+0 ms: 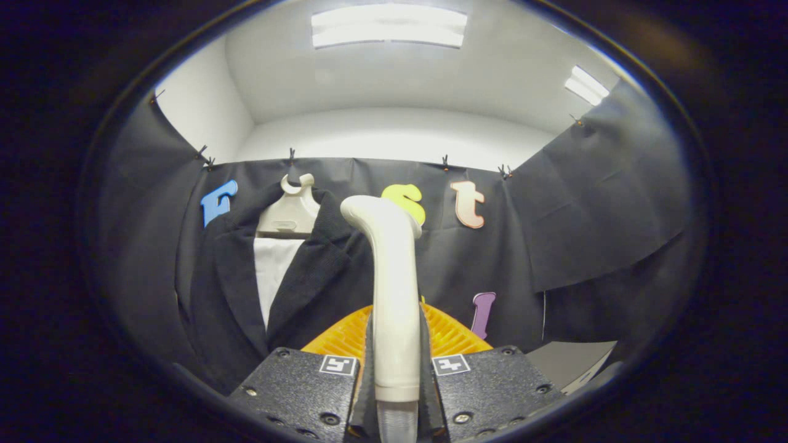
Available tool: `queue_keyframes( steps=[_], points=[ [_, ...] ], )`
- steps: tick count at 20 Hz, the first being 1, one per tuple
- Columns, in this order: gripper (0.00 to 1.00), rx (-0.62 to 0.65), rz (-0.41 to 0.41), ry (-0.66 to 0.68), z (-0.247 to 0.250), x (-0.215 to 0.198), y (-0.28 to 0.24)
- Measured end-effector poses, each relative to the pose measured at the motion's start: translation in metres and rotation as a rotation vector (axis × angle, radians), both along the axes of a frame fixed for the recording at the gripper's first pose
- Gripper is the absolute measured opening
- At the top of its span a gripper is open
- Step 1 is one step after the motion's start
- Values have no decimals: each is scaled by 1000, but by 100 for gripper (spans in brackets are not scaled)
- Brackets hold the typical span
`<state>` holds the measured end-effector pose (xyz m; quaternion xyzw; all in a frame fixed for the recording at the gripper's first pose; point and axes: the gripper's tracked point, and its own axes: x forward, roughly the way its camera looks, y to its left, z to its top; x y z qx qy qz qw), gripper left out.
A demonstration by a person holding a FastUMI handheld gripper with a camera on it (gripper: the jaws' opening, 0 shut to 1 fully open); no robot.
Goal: Iron the clothes twice with a garment steamer, once on the left side and once on the right side.
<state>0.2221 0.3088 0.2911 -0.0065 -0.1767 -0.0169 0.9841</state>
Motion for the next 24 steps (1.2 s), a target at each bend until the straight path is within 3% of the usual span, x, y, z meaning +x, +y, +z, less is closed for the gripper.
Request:
queue_keyframes(
  steps=[7, 24],
  points=[
    [31, -60, -30, 34, -17, 14, 19],
    [31, -110, -64, 117, -92, -6, 21]
  ],
)
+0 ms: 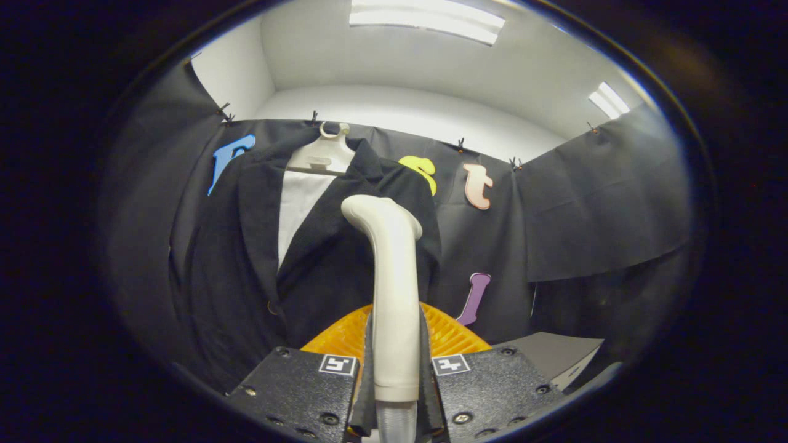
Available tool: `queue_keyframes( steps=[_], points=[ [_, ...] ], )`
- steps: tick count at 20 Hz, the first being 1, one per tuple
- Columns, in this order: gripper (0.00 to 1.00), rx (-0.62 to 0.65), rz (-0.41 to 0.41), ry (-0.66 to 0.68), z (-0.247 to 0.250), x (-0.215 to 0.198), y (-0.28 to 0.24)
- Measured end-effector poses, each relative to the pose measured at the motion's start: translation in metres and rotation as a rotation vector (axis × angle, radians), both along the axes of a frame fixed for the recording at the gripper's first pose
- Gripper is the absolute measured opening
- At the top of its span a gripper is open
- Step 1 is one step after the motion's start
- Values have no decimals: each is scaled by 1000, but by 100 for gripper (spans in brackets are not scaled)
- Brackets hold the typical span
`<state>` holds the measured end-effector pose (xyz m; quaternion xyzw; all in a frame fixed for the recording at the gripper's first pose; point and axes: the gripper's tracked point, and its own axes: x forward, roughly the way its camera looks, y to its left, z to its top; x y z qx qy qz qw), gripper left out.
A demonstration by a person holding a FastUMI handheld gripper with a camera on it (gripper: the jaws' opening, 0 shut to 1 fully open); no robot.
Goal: Iron the clothes twice with a garment steamer, once on the left side and once on the right side.
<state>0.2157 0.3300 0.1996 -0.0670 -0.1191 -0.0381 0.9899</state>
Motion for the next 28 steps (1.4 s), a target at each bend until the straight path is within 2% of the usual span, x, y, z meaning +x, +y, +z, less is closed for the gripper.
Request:
queue_keyframes(
  steps=[12, 23, 28],
  points=[
    [32, -30, -22, 115, -74, -23, -11],
    [32, -113, -35, 228, -140, -52, -14],
    [32, -143, -31, 262, -171, -80, -16]
  ],
)
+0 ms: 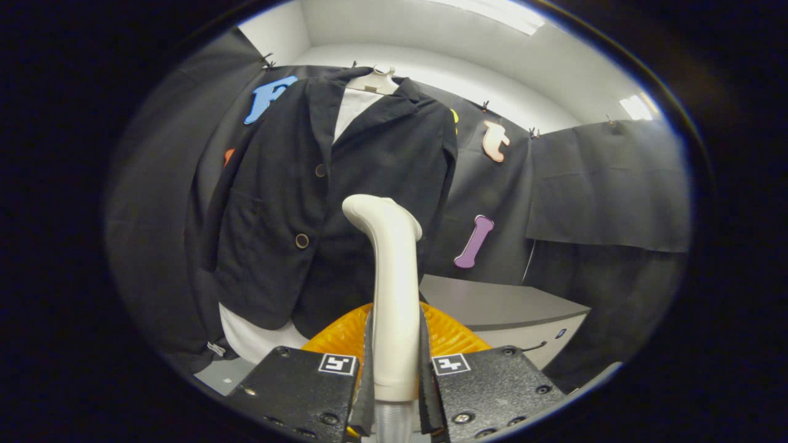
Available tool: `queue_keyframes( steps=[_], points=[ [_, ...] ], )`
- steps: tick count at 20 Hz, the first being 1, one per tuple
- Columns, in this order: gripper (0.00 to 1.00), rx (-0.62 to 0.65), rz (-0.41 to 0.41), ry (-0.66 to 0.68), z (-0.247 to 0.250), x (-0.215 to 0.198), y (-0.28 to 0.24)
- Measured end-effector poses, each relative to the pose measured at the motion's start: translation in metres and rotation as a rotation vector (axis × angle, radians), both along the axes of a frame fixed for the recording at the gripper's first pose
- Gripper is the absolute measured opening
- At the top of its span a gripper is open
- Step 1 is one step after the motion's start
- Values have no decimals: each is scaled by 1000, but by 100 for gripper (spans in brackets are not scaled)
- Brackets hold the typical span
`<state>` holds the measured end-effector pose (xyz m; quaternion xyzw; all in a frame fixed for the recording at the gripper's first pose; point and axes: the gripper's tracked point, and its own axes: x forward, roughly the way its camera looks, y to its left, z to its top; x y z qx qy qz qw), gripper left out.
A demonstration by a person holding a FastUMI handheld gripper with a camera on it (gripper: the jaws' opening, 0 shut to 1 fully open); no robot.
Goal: Iron the clothes twice with a garment steamer, once on the left side and once on the right side.
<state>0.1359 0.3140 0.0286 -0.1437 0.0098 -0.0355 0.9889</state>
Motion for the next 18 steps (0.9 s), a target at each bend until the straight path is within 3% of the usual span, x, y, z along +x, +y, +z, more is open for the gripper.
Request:
queue_keyframes(
  steps=[18],
  points=[
    [32, -30, -3, 287, -126, -24, -8]
  ],
)
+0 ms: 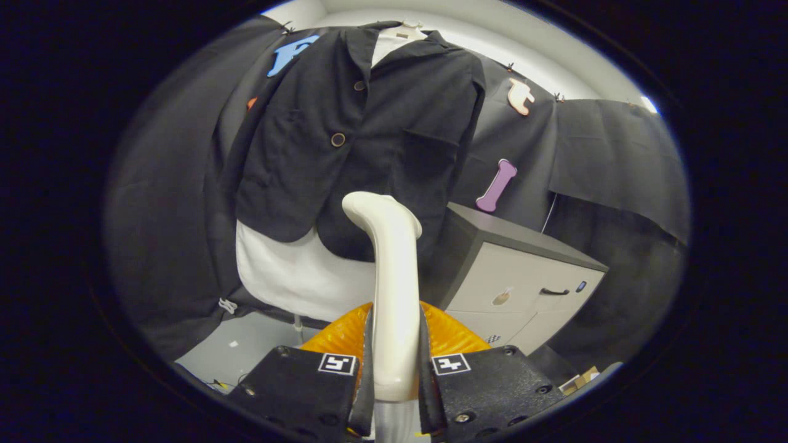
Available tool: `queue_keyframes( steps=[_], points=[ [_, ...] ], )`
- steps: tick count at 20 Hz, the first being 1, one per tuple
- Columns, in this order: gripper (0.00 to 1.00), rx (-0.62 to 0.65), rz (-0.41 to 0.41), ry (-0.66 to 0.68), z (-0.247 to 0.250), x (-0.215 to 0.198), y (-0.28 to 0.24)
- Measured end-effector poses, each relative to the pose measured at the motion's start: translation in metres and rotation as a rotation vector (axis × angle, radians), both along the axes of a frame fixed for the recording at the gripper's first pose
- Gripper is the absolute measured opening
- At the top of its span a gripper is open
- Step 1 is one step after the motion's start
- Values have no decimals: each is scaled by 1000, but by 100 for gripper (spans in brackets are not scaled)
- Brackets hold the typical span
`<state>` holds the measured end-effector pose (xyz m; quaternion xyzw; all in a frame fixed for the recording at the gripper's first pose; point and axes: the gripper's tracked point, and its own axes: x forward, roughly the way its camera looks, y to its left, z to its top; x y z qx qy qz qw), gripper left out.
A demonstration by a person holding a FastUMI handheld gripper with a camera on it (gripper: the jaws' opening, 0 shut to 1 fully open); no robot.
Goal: Iron the clothes twice with a garment steamer, once on the left side and once on the right side.
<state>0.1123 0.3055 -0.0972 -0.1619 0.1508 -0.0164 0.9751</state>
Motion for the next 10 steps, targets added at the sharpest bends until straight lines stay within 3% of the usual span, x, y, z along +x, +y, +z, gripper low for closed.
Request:
queue_keyframes(
  steps=[10],
  points=[
    [32, -9, -2, 94, -38, -3, -6]
  ],
)
